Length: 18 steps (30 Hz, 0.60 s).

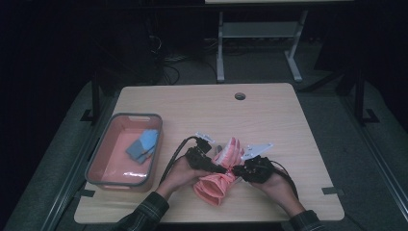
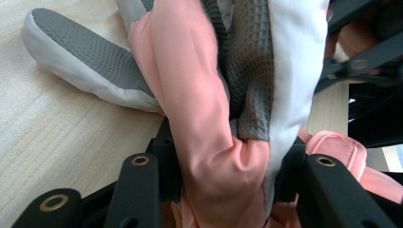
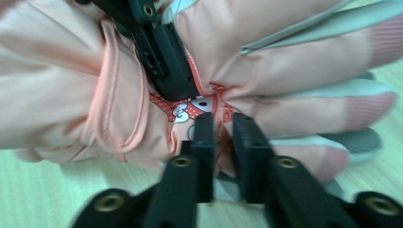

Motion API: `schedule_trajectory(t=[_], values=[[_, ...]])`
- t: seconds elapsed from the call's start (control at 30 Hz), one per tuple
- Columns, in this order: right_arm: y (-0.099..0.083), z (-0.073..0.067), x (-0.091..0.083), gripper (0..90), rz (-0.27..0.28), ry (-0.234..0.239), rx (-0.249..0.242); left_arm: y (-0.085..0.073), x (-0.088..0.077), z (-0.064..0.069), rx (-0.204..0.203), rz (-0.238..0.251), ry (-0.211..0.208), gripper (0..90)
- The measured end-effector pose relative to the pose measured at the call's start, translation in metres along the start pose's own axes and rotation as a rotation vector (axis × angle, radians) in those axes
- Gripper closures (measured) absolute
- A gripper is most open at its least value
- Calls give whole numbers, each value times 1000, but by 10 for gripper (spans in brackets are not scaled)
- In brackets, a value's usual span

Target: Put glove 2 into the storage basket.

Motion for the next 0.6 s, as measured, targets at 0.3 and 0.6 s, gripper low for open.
schedule_trajectory(t=[0.3,0.6], values=[[-24,27,-28,405,79,-96,106,3,-8,7,27,-3,8,583],[-52,61,-24,202,65,-224,233,8,-16,20,63,11,23,588]])
Point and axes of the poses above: each handheld gripper's, and its own axes: x roughly forward along the jaws, y roughly out of its top, z roughly to its right, the point moved 1 cm from there along x, roughly forward along the jaws, and after that the axes turned 1 degree about -y, right-handed, at the moved point
